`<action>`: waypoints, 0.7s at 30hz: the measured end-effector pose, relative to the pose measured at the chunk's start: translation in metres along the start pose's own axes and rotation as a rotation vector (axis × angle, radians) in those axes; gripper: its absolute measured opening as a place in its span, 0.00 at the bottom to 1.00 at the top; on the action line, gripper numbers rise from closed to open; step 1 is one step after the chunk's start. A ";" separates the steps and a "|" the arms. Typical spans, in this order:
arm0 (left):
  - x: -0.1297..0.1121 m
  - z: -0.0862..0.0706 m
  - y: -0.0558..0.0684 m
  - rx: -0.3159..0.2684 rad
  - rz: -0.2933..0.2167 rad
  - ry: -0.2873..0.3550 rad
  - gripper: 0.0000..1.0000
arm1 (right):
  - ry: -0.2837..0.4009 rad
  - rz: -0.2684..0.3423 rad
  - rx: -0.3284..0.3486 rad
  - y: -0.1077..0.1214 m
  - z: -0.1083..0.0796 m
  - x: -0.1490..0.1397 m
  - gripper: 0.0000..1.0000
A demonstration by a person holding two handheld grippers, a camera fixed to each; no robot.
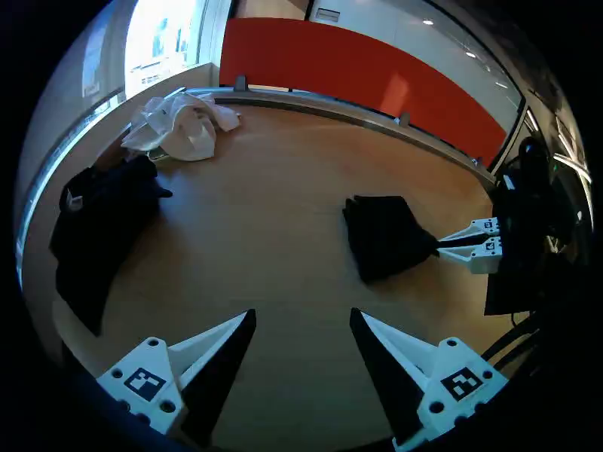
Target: Fold towel
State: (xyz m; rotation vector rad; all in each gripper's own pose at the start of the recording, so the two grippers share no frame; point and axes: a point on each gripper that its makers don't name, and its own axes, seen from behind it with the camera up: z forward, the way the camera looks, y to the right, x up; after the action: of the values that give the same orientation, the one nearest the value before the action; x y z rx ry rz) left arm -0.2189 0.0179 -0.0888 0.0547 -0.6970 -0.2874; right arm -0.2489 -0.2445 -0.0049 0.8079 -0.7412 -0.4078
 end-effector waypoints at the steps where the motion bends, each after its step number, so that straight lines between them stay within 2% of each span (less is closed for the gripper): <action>1: 0.001 0.000 0.000 -0.001 0.001 0.002 0.92 | 0.013 -0.004 -0.005 0.002 -0.003 0.008 0.07; 12: 0.017 -0.006 0.007 -0.017 0.020 0.032 0.92 | 0.139 -0.071 -0.058 0.022 -0.043 0.090 0.07; 21: 0.028 -0.008 0.013 -0.027 0.034 0.049 0.92 | 0.182 -0.065 -0.108 0.043 -0.077 0.110 0.07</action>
State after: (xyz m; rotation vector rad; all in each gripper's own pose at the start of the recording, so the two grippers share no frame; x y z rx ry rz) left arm -0.1904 0.0224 -0.0751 0.0240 -0.6449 -0.2618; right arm -0.1154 -0.2432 0.0407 0.7581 -0.5203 -0.4232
